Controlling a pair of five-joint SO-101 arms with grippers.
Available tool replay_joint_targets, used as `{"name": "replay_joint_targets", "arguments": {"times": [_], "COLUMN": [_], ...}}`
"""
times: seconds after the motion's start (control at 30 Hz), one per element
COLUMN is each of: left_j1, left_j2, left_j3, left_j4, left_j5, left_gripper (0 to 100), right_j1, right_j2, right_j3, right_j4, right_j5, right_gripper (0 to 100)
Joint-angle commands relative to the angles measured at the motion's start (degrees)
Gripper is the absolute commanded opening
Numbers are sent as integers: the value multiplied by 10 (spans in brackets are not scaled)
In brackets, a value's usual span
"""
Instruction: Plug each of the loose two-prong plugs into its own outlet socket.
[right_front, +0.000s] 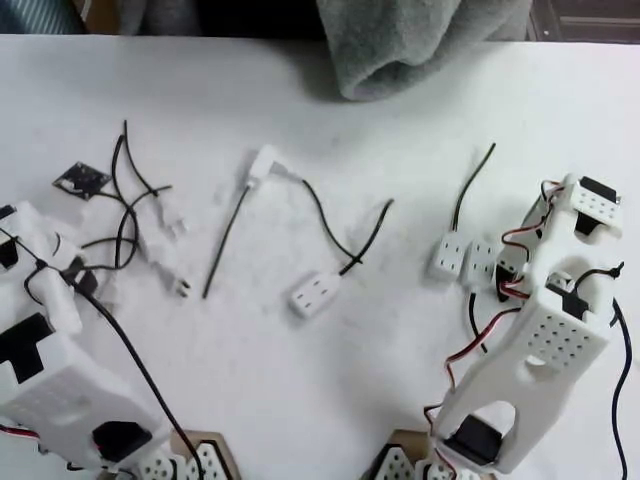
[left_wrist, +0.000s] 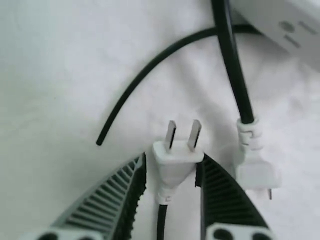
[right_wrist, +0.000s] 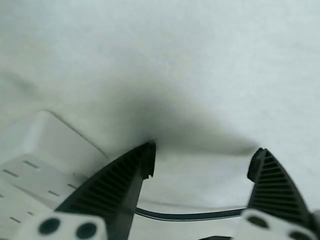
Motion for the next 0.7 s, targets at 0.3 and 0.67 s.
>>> {"name": "replay_joint_targets", "arguments": {"times": [0.3,0.67], "left_j1": [48,76], "left_j2": [-1,-34], "left_j3": [-6,-13], "left_j4": [-1,33], "left_j5": [-4,-4], "left_gripper": [161,22], "right_j1": [-12,-11], "right_j2": [7,7], "right_j3": [5,5], "right_j4": [-12,-12], "right_j5": [4,5], "right_gripper": [316,316]}}
